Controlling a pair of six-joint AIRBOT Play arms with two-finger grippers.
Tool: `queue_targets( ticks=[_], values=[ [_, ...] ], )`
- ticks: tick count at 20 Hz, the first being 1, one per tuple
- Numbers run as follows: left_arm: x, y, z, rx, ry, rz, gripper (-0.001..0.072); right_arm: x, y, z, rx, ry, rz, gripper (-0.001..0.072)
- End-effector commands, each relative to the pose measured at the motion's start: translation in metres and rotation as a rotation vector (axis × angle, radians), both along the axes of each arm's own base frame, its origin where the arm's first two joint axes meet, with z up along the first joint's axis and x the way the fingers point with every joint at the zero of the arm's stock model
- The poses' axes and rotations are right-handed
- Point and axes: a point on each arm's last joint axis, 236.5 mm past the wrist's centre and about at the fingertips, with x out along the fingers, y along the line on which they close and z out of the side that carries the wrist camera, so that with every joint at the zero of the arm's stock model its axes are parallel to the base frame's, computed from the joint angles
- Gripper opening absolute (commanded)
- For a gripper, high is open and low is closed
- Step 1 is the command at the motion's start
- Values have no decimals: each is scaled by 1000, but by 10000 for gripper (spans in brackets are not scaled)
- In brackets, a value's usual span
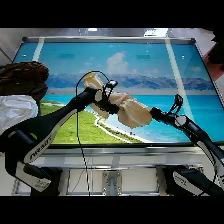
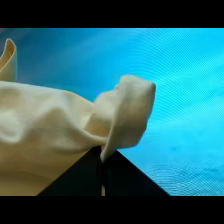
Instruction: Fold the shirts.
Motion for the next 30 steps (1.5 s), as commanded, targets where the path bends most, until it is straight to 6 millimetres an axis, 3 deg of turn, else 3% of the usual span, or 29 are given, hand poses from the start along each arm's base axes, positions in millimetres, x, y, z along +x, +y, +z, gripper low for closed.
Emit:
queue_targets(
  ticks=[1,2,6,8,11,12,14,16,18,20,23,25,27,28,30],
  values=[
    [-6,8,-9,54,32,-31,439,-1,1,0,1,3,4,27],
    [-11,14,-17,86,56,-43,495,-1,1,0,1,3,3,27],
    [-14,19,-35,124,77,-74,495,0,1,0,7,2,-1,27],
    [-4,27,-42,168,38,-79,482,0,1,0,6,2,-1,27],
    [25,43,-42,239,-83,-61,54,0,1,0,6,1,-1,27],
    [33,49,-41,269,-117,-56,16,0,1,0,7,2,-1,26],
    [47,74,-32,376,-161,-24,16,1,3,4,2,-2,21,25],
    [70,109,5,542,-252,-11,15,8,6,26,-46,-49,100,24],
    [96,145,81,691,-416,28,15,15,9,72,-98,-126,178,24],
    [102,187,183,793,-592,135,15,13,0,137,-195,-223,225,23],
    [63,246,306,805,-748,327,15,-16,-40,253,-396,-385,155,23],
    [28,275,363,736,-819,406,14,-55,-61,347,-487,-573,69,22],
    [-3,298,411,661,-904,456,14,-104,-65,437,-502,-797,6,21],
    [-16,308,433,618,-941,490,13,-128,-64,474,-496,-894,-15,22],
    [-38,324,468,573,-986,529,13,-165,-60,531,-502,-1042,-22,21]
  ],
)
